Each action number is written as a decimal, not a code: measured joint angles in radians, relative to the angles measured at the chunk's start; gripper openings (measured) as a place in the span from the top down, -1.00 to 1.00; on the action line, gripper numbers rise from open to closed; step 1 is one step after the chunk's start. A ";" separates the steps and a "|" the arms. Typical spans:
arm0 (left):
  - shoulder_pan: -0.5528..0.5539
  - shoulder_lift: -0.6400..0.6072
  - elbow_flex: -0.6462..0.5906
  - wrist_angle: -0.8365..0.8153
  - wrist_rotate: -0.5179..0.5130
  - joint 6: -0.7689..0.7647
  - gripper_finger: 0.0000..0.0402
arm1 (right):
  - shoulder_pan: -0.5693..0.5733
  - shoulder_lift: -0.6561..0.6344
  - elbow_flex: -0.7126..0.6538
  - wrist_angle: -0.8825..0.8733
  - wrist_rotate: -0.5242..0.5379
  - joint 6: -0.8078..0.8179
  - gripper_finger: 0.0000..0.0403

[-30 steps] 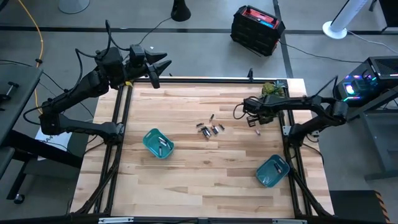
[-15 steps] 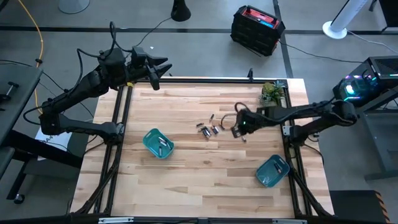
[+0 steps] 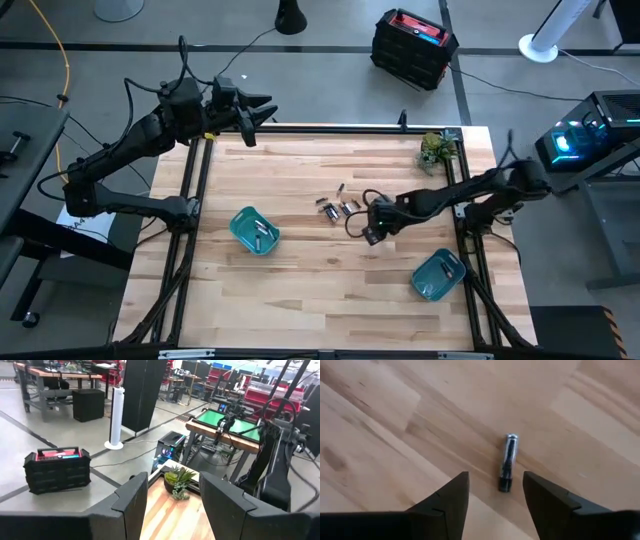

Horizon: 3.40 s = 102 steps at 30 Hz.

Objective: Sort batteries
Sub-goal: Put the silver battery into the green bin, then put the black battery into the blue bin

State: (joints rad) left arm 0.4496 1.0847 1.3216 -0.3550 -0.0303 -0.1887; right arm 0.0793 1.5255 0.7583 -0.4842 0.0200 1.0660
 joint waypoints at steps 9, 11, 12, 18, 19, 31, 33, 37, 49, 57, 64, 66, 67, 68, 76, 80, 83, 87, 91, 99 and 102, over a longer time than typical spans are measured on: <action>-0.001 0.000 0.000 0.000 0.000 -0.023 0.14 | -0.005 0.210 0.135 -0.114 0.035 -0.104 0.13; -0.001 0.000 0.000 -0.002 0.000 -0.025 0.14 | -0.003 0.241 0.163 -0.162 0.053 -0.119 0.25; -0.001 0.000 0.000 -0.002 0.000 -0.031 0.14 | 0.000 0.251 0.174 -0.180 0.066 -0.129 0.34; -0.005 0.000 0.000 -0.002 0.037 -0.076 0.14 | -0.005 0.209 0.184 -0.207 0.130 -0.169 0.91; -0.006 0.000 0.000 -0.002 0.059 -0.087 0.14 | -0.011 0.195 0.184 -0.207 0.138 -0.171 0.91; -0.049 0.000 0.000 0.020 0.110 -0.185 0.14 | -0.153 0.104 0.197 0.454 0.006 -0.452 0.98; -0.056 0.000 0.000 0.029 0.110 -0.209 0.14 | -0.163 0.133 0.197 0.595 -0.068 -0.467 0.99; -0.075 0.000 0.000 0.078 0.107 -0.271 0.14 | -0.163 0.221 0.277 0.683 -0.140 -0.510 0.99; -0.175 0.004 0.000 0.158 0.020 -0.316 0.14 | -0.057 0.589 0.802 0.630 -0.290 -0.677 0.99; -0.191 -0.011 0.000 0.197 0.156 -0.251 0.14 | -0.054 0.781 1.095 0.489 -0.210 -0.545 0.71; -0.189 -0.068 0.000 0.181 0.357 -0.192 0.14 | -0.059 0.818 1.272 0.173 -0.086 -0.611 0.30; -0.189 -0.094 0.000 0.150 0.361 -0.171 0.14 | -0.068 0.818 1.330 0.023 -0.079 -0.645 0.24; -0.189 -0.108 0.000 0.129 0.361 -0.159 0.14 | -0.073 0.819 1.362 -0.059 -0.074 -0.672 0.22; -0.189 -0.124 0.000 0.102 0.361 -0.148 0.14 | -0.077 0.819 1.392 -0.138 -0.059 -0.699 0.22; -0.189 -0.213 0.000 -0.155 0.324 -0.089 0.14 | -0.079 0.807 1.489 -0.767 0.188 -0.941 0.20; -0.189 -0.198 -0.003 -0.174 0.281 -0.052 0.14 | -0.087 0.727 1.367 -0.884 0.189 -0.970 0.20; -0.188 -0.181 -0.044 -0.158 0.280 -0.043 0.14 | -0.101 0.572 1.159 -0.838 0.193 -0.946 0.20; -0.188 -0.148 -0.146 -0.121 0.280 -0.042 0.14 | -0.122 0.263 0.801 -0.758 0.215 -0.782 0.20; -0.188 -0.063 -0.300 0.065 0.247 -0.056 0.14 | -0.120 -0.057 0.497 -0.678 0.211 -0.486 0.20; -0.161 0.403 -0.307 0.139 0.230 -0.037 0.14 | 0.003 -0.495 0.175 -0.468 0.238 0.006 0.20; -0.158 0.552 -0.260 0.144 0.262 -0.042 0.14 | 0.038 -0.560 0.124 -0.421 0.293 0.054 0.20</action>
State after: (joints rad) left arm 0.2921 1.6363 1.0619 -0.2110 0.2315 -0.2310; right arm 0.1177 0.9657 0.8818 -0.9056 0.3128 1.1200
